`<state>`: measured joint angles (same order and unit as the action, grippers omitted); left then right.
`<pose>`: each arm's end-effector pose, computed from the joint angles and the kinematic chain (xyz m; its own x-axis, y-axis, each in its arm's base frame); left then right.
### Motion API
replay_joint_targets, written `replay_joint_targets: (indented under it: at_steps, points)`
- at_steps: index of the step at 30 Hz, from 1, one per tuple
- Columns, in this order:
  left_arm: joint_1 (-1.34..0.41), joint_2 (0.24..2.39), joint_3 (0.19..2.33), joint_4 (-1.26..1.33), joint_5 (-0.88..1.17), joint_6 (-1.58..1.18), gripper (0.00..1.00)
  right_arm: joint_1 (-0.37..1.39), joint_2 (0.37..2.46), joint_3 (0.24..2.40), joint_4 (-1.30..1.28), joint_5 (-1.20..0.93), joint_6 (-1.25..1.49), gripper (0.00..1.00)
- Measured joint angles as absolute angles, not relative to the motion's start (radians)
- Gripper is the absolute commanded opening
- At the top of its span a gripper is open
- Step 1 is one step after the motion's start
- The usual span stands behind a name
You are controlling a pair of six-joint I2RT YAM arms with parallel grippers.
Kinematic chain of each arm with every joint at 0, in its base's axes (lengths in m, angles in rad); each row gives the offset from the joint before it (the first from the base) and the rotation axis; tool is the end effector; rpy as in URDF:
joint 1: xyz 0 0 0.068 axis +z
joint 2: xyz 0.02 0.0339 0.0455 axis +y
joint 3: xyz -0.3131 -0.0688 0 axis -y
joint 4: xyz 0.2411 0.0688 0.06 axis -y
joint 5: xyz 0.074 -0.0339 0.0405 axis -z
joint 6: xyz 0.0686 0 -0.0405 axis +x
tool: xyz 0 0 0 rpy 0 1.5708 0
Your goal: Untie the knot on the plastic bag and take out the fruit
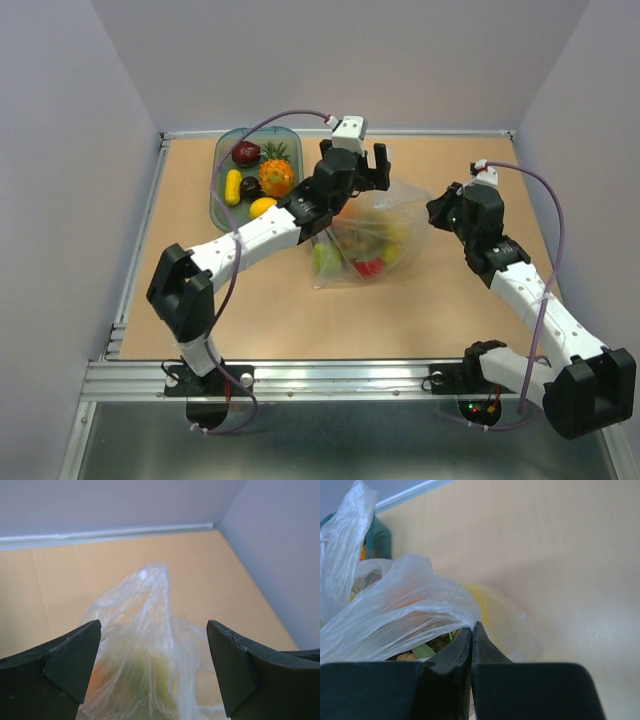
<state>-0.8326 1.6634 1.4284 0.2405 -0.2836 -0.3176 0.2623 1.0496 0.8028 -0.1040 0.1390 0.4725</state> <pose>0.3085 -0.3105 0.4282 -0.1595 -0.2703 -0.9495 0.4969 0.8091 -0.3137 0.2399 0.0546 0.3355 -0.3552 0.3713 -0.8579 0.0343 0.9223 0.3850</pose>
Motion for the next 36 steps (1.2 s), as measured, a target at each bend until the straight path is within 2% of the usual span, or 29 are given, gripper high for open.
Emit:
replay_joint_targets:
  at_steps: [8,11,12,15,16,18,19,28,36]
  points:
    - [-0.882,1.849,1.582,0.095,-0.398,-0.244,0.94,0.263,1.025,0.801,-0.096,0.124,0.470,0.00]
    - [-0.905,1.876,1.612,0.065,-0.448,-0.221,0.84,0.263,1.025,0.801,-0.097,0.121,0.469,0.00]
    - [-0.910,1.885,1.623,0.055,-0.466,-0.216,0.72,0.263,1.025,0.801,-0.096,0.121,0.468,0.00]
    - [-0.917,1.900,1.637,0.038,-0.511,-0.207,0.45,0.263,1.025,0.801,-0.096,0.121,0.468,0.00]
    - [-0.916,1.900,1.637,0.028,-0.535,-0.199,0.31,0.263,1.025,0.801,-0.096,0.122,0.468,0.00]
    - [-0.915,1.900,1.637,0.024,-0.562,-0.193,0.15,0.263,1.025,0.800,-0.096,0.128,0.468,0.01]
    - [-0.914,1.900,1.637,0.024,-0.573,-0.190,0.01,0.263,1.025,0.795,-0.091,0.133,0.468,0.00]
    - [-0.888,1.887,1.610,0.055,-0.604,-0.178,0.00,0.263,1.040,0.768,-0.083,0.236,0.479,0.01]
    - [-0.812,1.838,1.602,0.099,-0.404,-0.210,0.00,0.276,1.155,0.827,-0.043,0.414,0.526,0.01]
